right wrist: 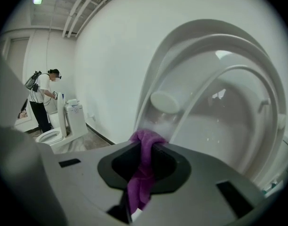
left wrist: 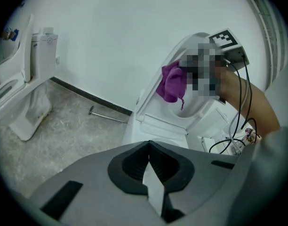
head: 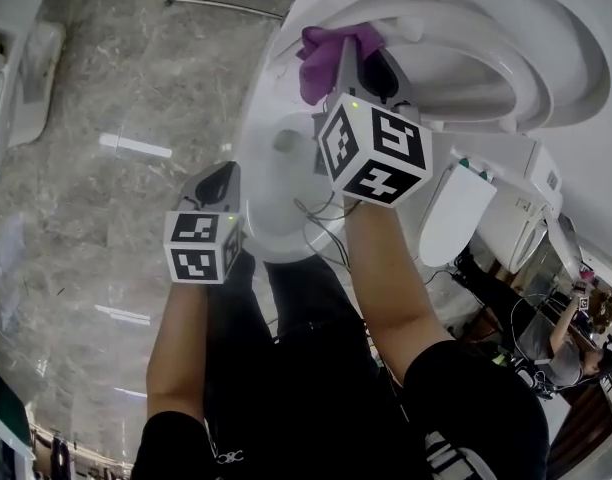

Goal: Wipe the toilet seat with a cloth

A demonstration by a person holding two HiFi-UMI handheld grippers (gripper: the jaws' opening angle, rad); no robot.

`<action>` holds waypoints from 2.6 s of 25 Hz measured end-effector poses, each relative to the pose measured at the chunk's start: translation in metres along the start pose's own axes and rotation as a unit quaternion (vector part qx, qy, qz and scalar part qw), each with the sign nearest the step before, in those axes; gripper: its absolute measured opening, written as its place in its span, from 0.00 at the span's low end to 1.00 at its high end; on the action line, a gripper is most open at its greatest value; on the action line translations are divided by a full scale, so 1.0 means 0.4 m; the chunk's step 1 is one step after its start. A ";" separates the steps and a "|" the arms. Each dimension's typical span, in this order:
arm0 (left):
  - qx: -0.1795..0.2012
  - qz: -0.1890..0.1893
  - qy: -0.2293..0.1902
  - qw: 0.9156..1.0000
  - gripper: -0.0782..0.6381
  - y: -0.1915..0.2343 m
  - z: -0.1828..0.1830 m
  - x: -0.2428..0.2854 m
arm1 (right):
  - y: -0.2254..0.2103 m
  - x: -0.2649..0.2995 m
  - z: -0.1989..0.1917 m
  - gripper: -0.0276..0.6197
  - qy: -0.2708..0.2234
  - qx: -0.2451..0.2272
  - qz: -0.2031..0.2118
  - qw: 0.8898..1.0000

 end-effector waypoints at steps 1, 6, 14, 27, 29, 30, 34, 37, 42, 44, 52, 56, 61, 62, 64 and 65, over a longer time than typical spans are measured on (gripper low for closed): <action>0.000 0.001 -0.001 1.000 0.12 -0.007 0.002 -0.003 | -0.002 -0.008 0.016 0.13 -0.006 -0.002 0.003 1.000; -0.003 0.014 -0.013 1.000 0.12 -0.040 0.008 -0.004 | -0.014 -0.045 0.084 0.13 -0.038 -0.007 0.020 0.999; -0.003 0.013 -0.046 0.999 0.12 -0.138 0.078 -0.021 | -0.023 -0.119 0.107 0.13 -0.029 -0.016 0.039 0.999; 0.032 0.028 -0.058 0.997 0.12 -0.290 0.136 -0.072 | -0.087 -0.136 0.253 0.13 -0.041 -0.006 0.053 0.998; 0.028 0.039 -0.055 0.997 0.12 -0.327 0.146 -0.103 | -0.114 -0.140 0.262 0.13 -0.015 0.023 0.058 0.998; 0.024 0.047 -0.057 0.997 0.12 -0.348 0.158 -0.122 | -0.127 -0.142 0.267 0.13 -0.003 0.032 0.059 0.998; 0.019 0.057 -0.075 0.995 0.12 -0.441 0.232 -0.190 | -0.156 -0.159 0.283 0.13 0.021 0.010 0.041 0.999; 0.036 0.060 -0.084 0.994 0.12 -0.496 0.287 -0.237 | -0.170 -0.182 0.305 0.13 0.013 -0.015 0.031 0.999; 0.043 0.059 -0.095 0.993 0.12 -0.567 0.346 -0.299 | -0.221 -0.229 0.360 0.13 -0.003 -0.036 0.022 0.999; 0.045 0.060 -0.096 0.992 0.12 -0.589 0.362 -0.320 | -0.249 -0.247 0.381 0.13 -0.005 -0.035 0.019 0.999; 0.082 0.073 -0.081 0.991 0.12 -0.689 0.391 -0.351 | -0.432 -0.336 0.400 0.13 0.002 0.023 -0.015 1.000; 0.099 0.071 -0.079 0.989 0.12 -0.727 0.415 -0.361 | -0.510 -0.358 0.375 0.13 0.014 0.034 -0.036 0.999; 0.120 0.067 -0.074 0.988 0.12 -0.761 0.436 -0.364 | -0.606 -0.375 0.320 0.13 0.032 0.084 -0.071 0.993; 0.124 0.067 -0.072 0.987 0.12 -0.768 0.436 -0.361 | -0.626 -0.378 0.302 0.13 0.039 0.095 -0.078 0.992; 0.132 0.066 -0.066 0.987 0.12 -0.778 0.433 -0.356 | -0.657 -0.380 0.268 0.13 0.052 0.110 -0.089 0.989; 0.135 0.066 -0.064 0.987 0.12 -0.782 0.430 -0.354 | -0.666 -0.381 0.257 0.13 0.055 0.110 -0.092 0.988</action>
Point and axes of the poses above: the fingertips, and each gripper's own axes: x forward along the fingers, y to its left, z out of its top, the point moved 2 cm from there along -x, backward along the fingers, and after that the axes turned 9 degrees about x, right-handed, at the moved point
